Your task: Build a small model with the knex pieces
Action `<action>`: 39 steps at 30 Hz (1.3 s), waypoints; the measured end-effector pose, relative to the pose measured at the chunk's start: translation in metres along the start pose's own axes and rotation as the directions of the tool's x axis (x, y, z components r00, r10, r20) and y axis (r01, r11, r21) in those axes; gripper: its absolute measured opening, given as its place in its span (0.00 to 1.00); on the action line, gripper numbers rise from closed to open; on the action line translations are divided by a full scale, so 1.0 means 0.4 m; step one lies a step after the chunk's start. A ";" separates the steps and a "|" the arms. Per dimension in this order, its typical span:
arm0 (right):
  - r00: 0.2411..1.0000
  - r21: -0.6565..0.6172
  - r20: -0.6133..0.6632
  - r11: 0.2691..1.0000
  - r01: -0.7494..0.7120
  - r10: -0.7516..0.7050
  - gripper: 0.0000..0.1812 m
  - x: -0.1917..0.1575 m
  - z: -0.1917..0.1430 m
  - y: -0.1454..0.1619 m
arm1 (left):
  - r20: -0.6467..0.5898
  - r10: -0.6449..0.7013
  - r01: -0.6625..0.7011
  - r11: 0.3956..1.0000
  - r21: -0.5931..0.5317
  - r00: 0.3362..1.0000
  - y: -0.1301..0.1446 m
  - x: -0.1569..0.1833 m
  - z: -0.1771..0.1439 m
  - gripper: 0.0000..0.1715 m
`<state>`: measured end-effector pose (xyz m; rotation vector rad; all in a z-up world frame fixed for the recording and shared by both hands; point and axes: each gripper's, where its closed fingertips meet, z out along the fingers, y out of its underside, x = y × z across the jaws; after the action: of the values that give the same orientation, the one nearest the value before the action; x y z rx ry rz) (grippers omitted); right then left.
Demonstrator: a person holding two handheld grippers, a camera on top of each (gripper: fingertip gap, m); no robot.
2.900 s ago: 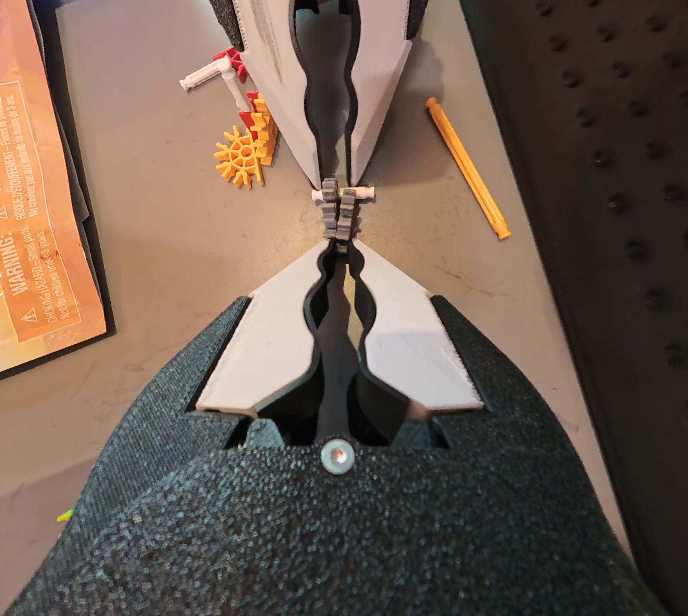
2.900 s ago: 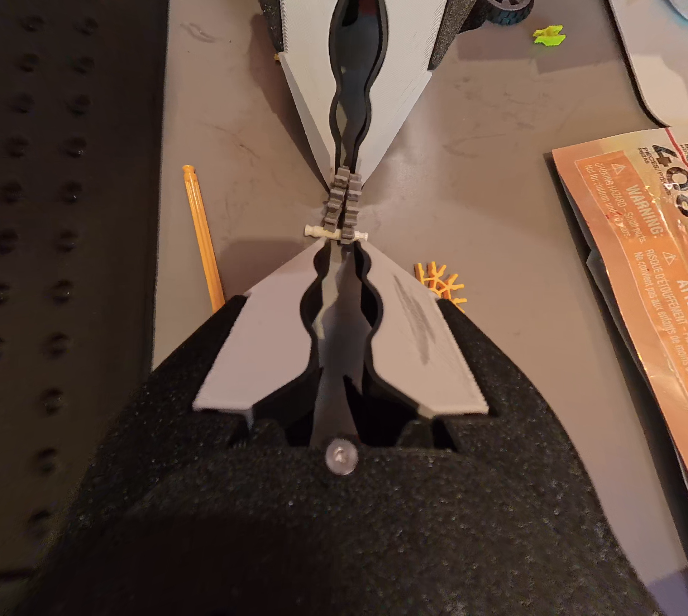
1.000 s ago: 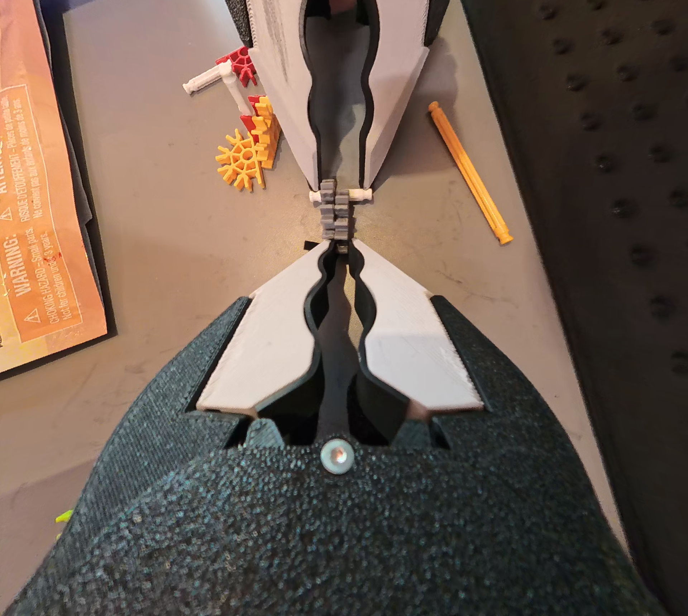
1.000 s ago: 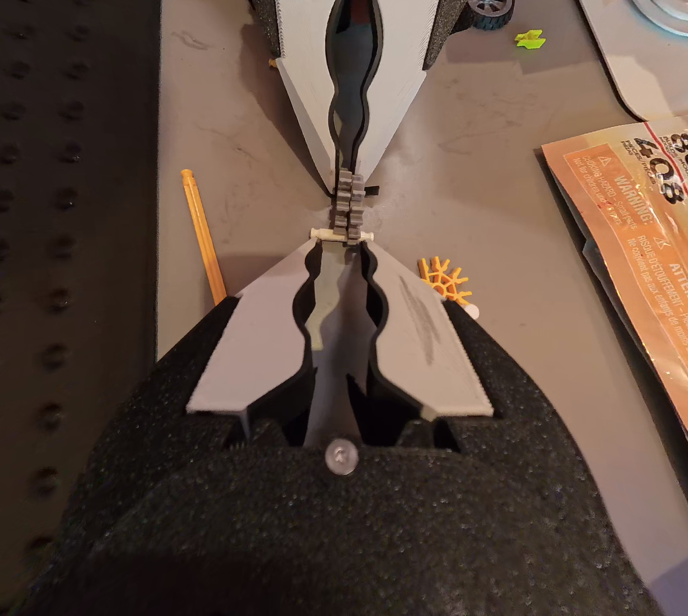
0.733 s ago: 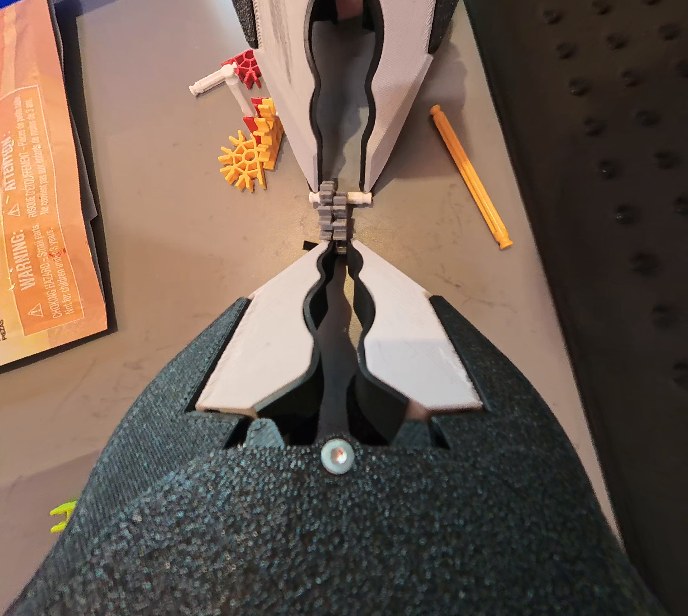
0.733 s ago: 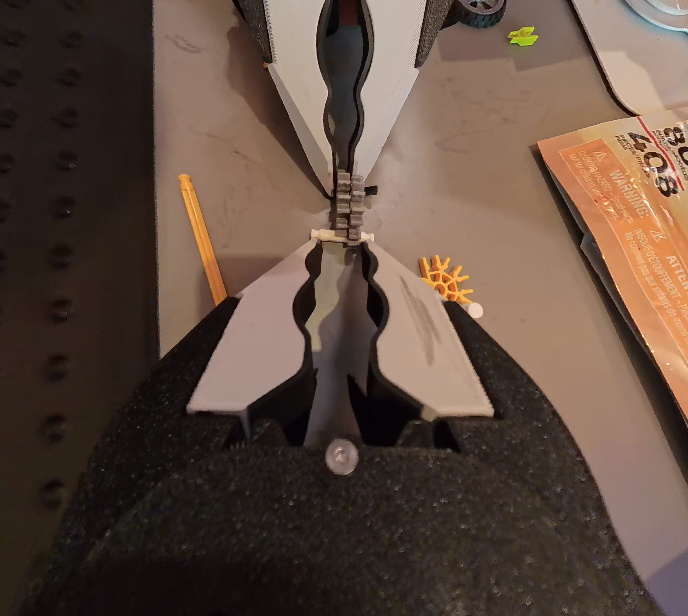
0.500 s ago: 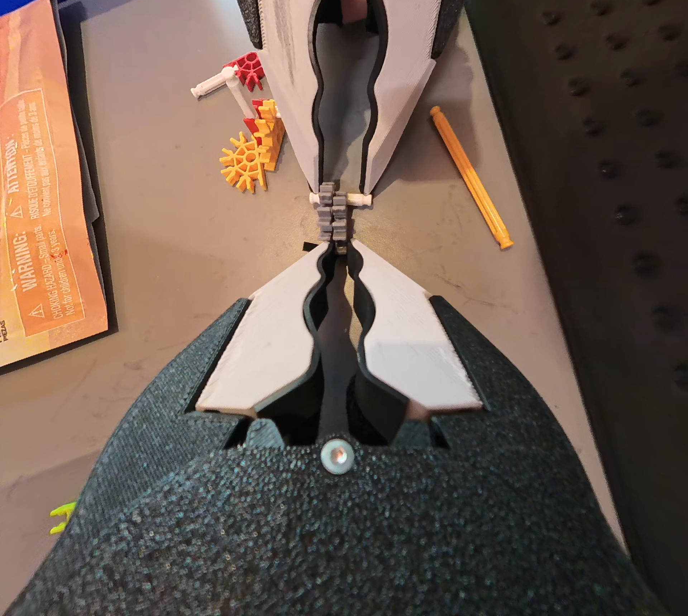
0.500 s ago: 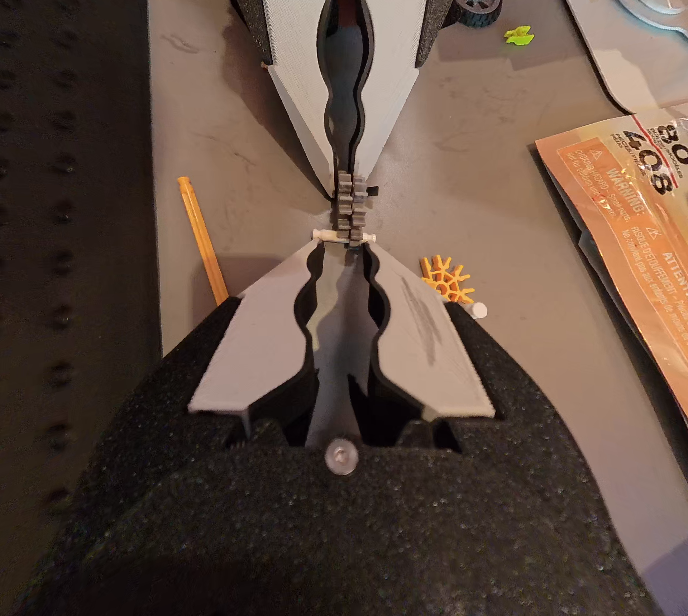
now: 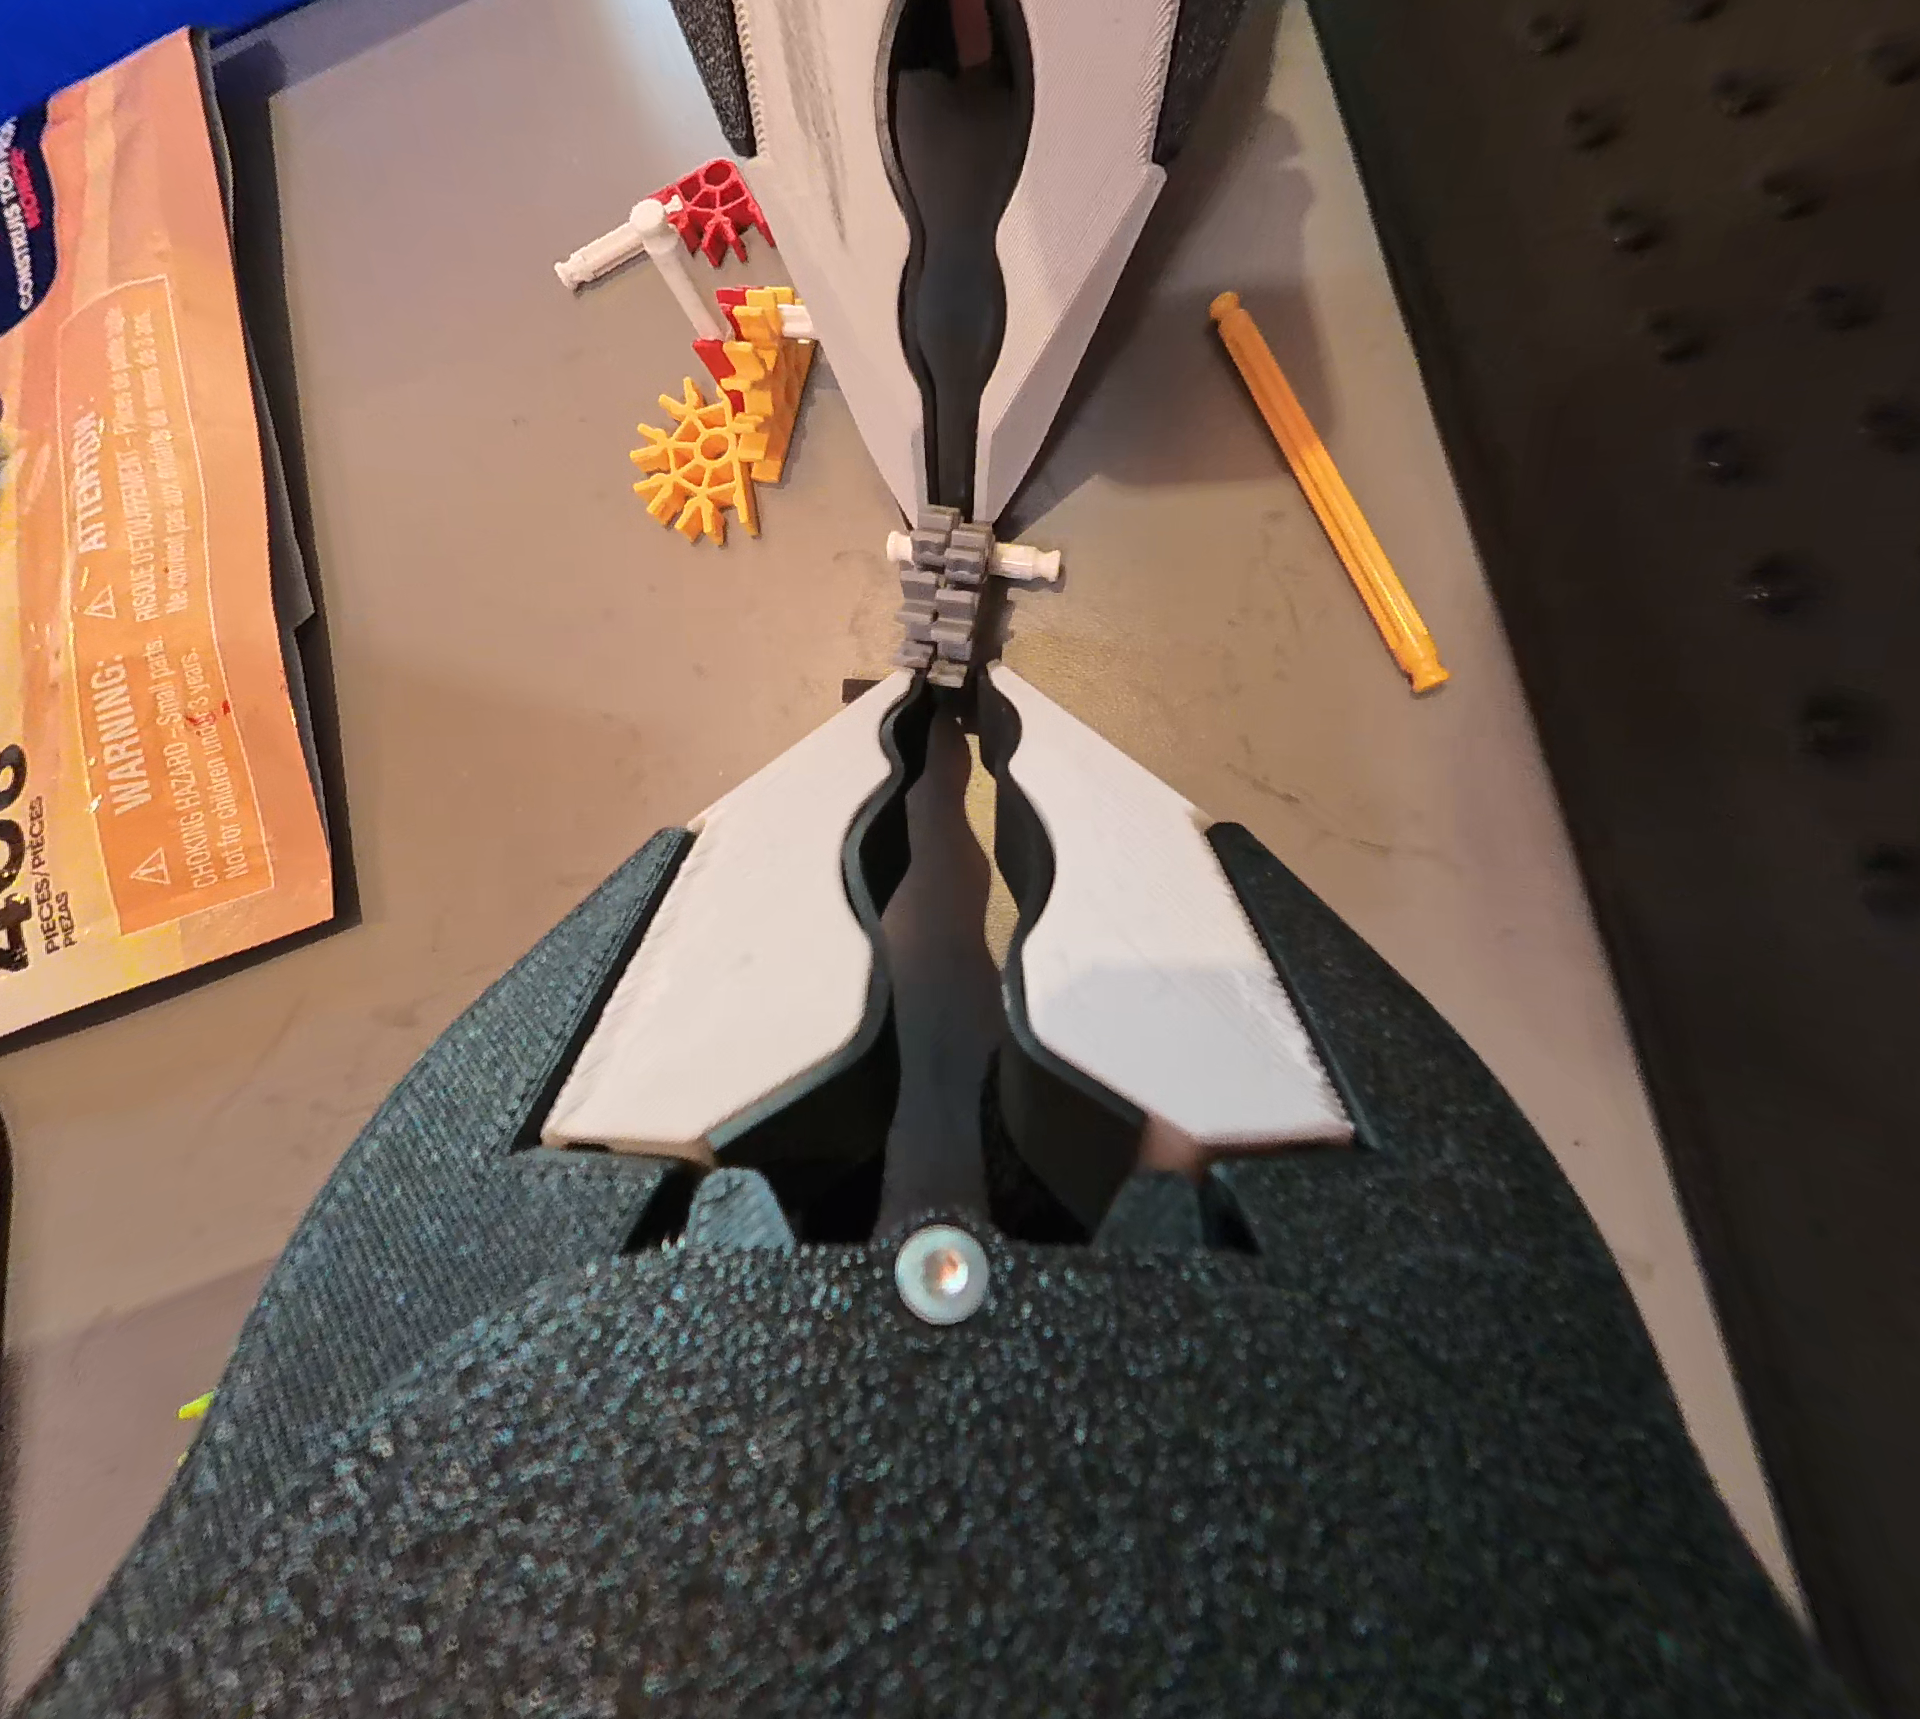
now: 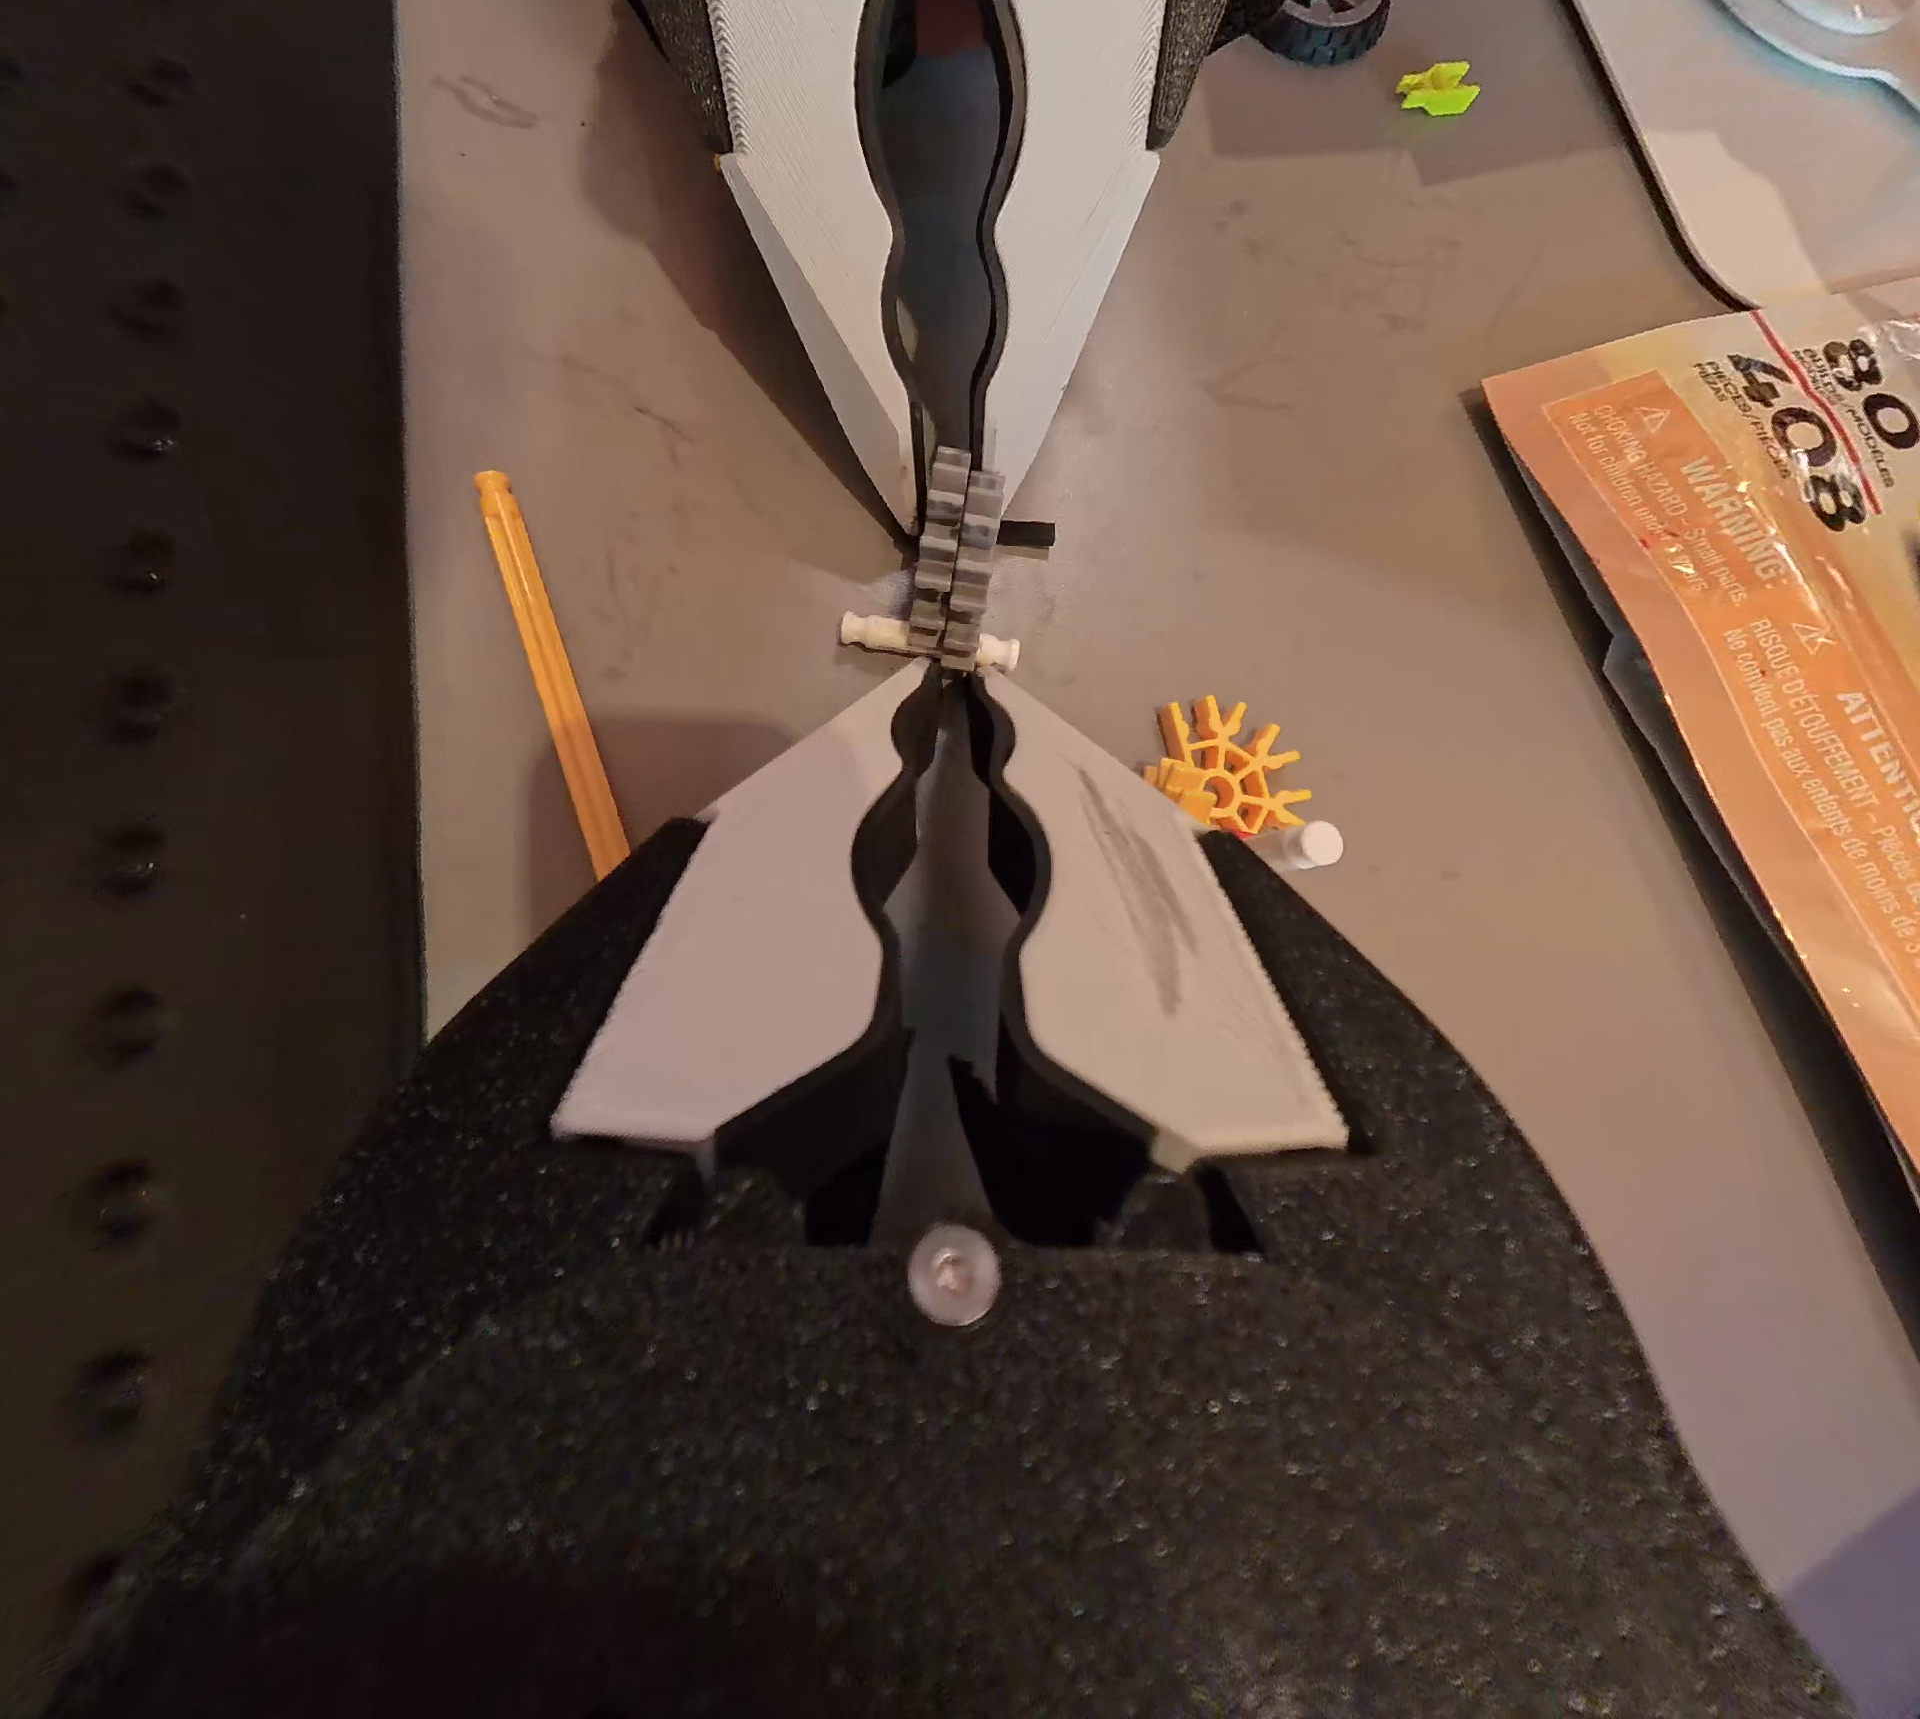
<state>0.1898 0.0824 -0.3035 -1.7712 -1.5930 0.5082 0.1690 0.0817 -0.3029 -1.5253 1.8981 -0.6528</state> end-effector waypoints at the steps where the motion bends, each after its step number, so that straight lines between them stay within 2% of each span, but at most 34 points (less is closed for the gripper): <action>1: 1.000 0.000 0.000 1.000 0.000 0.000 0.02 0.000 0.000 0.000 | 0.000 0.000 0.000 1.000 0.003 1.000 -0.001 0.000 0.000 0.05; 18: 1.000 0.005 -0.003 1.000 -0.005 0.005 0.03 0.002 -0.002 -0.001 | 0.018 -0.026 0.026 1.000 0.003 0.999 0.010 -0.001 -0.021 0.07; 28: 1.000 0.023 0.022 1.000 -0.004 0.004 0.07 -0.008 -0.009 -0.005 | 0.039 -0.030 0.030 1.000 0.005 0.999 0.005 0.005 -0.025 0.01; 39: 1.000 0.020 0.013 1.000 0.003 -0.003 0.07 -0.012 -0.005 -0.007 | 0.039 -0.026 0.026 1.000 -0.011 0.999 0.009 0.008 -0.016 0.00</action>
<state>0.1886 0.0775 -0.3009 -1.7538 -1.5945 0.5332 0.1617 0.0793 -0.3015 -1.5616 1.8590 -0.6198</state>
